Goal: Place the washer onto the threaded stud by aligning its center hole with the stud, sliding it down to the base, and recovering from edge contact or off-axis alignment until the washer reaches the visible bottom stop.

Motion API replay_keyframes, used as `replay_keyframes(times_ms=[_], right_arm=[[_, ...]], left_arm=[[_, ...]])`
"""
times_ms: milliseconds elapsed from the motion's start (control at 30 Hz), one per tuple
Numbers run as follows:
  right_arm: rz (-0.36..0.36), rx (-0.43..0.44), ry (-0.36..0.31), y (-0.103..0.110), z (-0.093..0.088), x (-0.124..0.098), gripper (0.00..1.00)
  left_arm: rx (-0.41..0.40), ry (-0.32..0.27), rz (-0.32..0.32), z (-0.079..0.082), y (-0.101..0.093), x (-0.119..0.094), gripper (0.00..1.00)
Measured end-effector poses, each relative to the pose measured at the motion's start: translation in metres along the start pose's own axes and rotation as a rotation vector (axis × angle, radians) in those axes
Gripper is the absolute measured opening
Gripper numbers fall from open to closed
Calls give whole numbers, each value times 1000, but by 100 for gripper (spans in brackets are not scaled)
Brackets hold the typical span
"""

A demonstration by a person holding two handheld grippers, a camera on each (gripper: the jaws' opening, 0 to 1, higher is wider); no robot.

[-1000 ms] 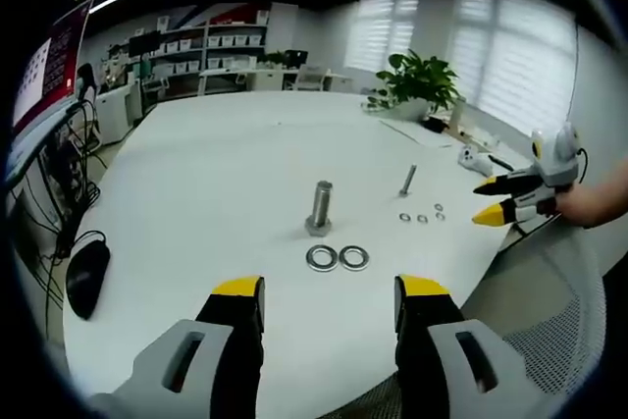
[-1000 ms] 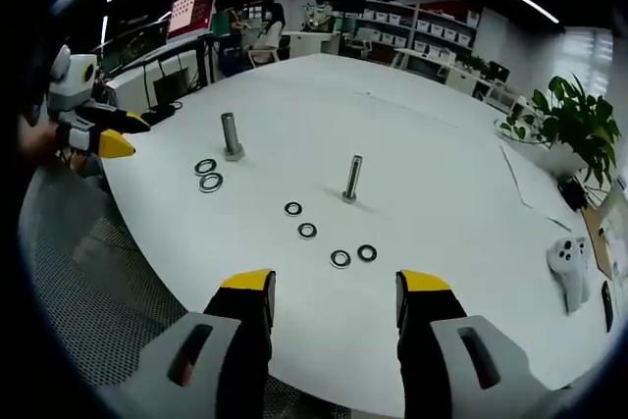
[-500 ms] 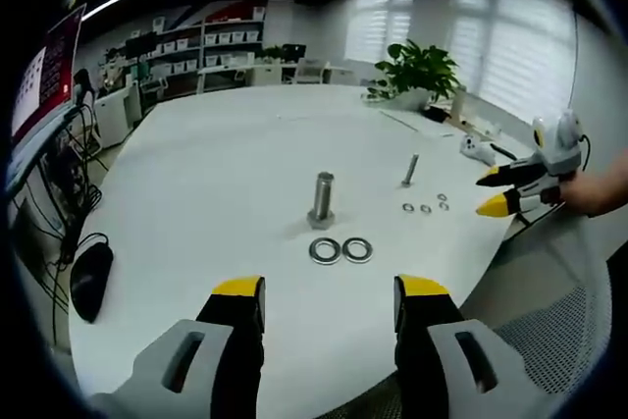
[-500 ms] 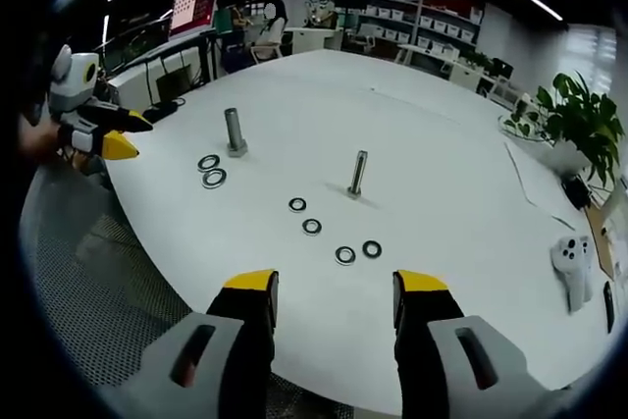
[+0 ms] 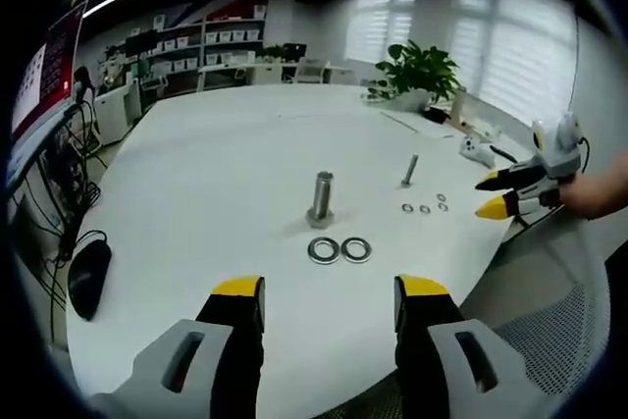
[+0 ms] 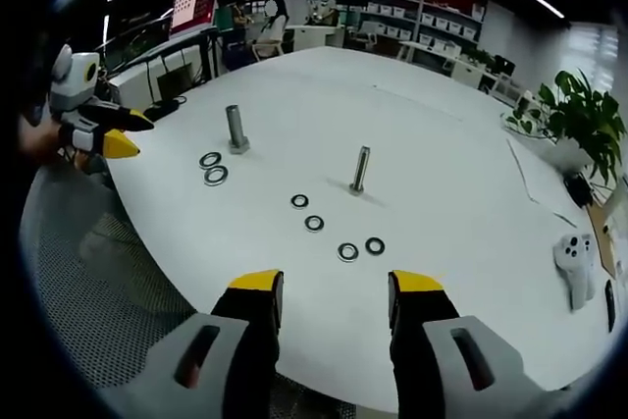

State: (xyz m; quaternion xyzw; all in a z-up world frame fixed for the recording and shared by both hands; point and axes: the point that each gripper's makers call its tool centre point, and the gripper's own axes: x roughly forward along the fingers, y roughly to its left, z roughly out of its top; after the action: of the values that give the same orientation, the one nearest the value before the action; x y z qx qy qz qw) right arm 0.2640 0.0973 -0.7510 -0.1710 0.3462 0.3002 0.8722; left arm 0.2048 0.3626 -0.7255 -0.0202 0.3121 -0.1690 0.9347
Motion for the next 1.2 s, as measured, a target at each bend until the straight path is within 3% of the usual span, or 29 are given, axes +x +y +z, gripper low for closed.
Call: replay_keyframes(times_ms=[667,1200], right_arm=[[-9,8,12,-2,-3,1,47],[-17,17,-15,-3,2,-1,49]], left_arm=[[-6,-1,-10,0,-1,1,52],[-6,17,-26,-4,-4,3,51]])
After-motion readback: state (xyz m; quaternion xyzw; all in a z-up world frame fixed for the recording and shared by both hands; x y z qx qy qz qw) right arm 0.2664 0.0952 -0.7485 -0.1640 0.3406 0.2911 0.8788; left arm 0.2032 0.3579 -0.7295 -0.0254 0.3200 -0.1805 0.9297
